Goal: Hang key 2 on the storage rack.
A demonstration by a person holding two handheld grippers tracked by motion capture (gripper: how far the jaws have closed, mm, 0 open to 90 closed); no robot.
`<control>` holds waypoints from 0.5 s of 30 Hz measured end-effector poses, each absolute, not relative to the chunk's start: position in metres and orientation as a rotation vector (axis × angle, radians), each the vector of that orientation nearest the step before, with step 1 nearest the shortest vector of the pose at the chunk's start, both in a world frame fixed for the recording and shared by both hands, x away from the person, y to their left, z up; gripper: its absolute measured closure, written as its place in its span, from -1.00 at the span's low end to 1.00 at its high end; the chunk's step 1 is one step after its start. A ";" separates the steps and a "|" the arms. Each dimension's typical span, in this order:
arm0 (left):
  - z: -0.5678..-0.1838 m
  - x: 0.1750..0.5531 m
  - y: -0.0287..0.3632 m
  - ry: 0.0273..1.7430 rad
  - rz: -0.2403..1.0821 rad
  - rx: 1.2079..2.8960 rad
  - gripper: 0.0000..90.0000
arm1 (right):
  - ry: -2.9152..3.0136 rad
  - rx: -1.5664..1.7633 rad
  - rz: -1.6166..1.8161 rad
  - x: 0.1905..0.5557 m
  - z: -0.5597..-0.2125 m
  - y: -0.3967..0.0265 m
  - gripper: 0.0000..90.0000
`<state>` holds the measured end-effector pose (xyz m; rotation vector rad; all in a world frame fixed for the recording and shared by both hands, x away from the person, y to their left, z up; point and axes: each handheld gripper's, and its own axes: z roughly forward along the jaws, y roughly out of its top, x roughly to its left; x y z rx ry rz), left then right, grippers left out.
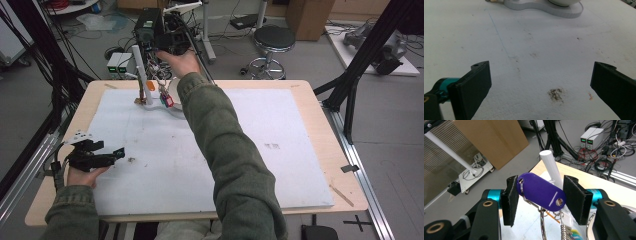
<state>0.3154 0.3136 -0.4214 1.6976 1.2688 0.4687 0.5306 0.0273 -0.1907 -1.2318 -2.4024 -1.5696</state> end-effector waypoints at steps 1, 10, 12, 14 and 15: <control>-0.421 0.315 0.314 1.270 0.468 1.697 -0.92 | -2.401 -1.229 -1.565 0.531 -0.191 0.029 0.05; -0.422 0.316 0.314 1.270 0.465 1.693 -0.92 | -2.415 -1.208 -1.530 0.533 -0.192 0.047 0.05; -0.422 0.316 0.314 1.270 0.465 1.692 -0.92 | -2.421 -1.210 -1.524 0.535 -0.192 0.050 0.05; -0.422 0.316 0.314 1.269 0.464 1.694 -0.92 | -2.421 -1.200 -1.520 0.538 -0.193 0.054 0.05; -0.422 0.316 0.314 1.270 0.463 1.691 -0.92 | -2.423 -1.201 -1.514 0.539 -0.194 0.056 0.05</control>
